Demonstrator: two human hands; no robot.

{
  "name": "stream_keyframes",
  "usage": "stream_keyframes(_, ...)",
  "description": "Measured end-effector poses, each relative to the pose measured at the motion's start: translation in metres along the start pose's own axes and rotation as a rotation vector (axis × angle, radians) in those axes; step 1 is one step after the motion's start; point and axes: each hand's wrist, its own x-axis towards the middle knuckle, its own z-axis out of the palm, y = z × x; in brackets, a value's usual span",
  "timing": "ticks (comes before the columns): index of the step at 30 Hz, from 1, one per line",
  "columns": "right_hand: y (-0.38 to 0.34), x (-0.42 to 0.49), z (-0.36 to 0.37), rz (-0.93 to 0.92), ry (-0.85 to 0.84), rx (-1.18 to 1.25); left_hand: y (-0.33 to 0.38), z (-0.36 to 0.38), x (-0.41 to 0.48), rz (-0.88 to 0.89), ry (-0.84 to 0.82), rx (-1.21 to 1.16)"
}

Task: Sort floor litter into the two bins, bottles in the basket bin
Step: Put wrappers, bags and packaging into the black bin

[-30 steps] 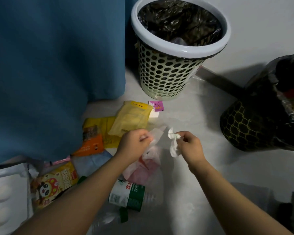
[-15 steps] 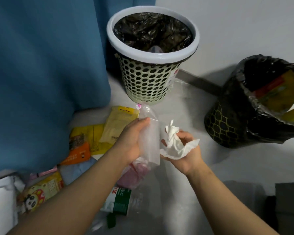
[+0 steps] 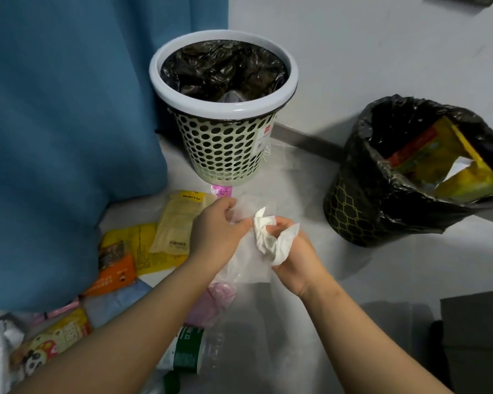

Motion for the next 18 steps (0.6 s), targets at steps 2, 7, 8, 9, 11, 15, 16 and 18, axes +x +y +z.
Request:
stream_keyframes(2,-0.009,-0.004,0.0,-0.052,0.041,-0.052,0.008,0.0,0.004,-0.004,-0.028,-0.007)
stream_keyframes(7,-0.046,-0.011,0.0,-0.224,0.099,-0.104,0.044,0.0,0.016,-0.087,-0.138,-0.259)
stream_keyframes(8,-0.052,-0.011,-0.001,-0.25,0.104,-0.113,0.052,0.0,0.018,-0.108,-0.161,-0.327)
stream_keyframes(9,-0.061,-0.013,0.0,-0.265,0.109,-0.112,0.06,0.0,0.023,-0.122,-0.182,-0.378)
stream_keyframes(11,-0.08,-0.016,0.001,-0.298,0.12,-0.129,0.078,0.0,0.027,-0.122,-0.218,-0.452)
stream_keyframes(15,-0.118,-0.023,0.003,-0.36,0.149,-0.177,0.116,0.002,0.037,-0.101,-0.271,-0.571)
stream_keyframes(16,-0.128,-0.024,0.002,-0.384,0.162,-0.19,0.129,0.004,0.039,-0.096,-0.283,-0.589)
stream_keyframes(18,-0.152,-0.029,0.0,-0.433,0.18,-0.204,0.153,0.007,0.044,-0.067,-0.315,-0.609)
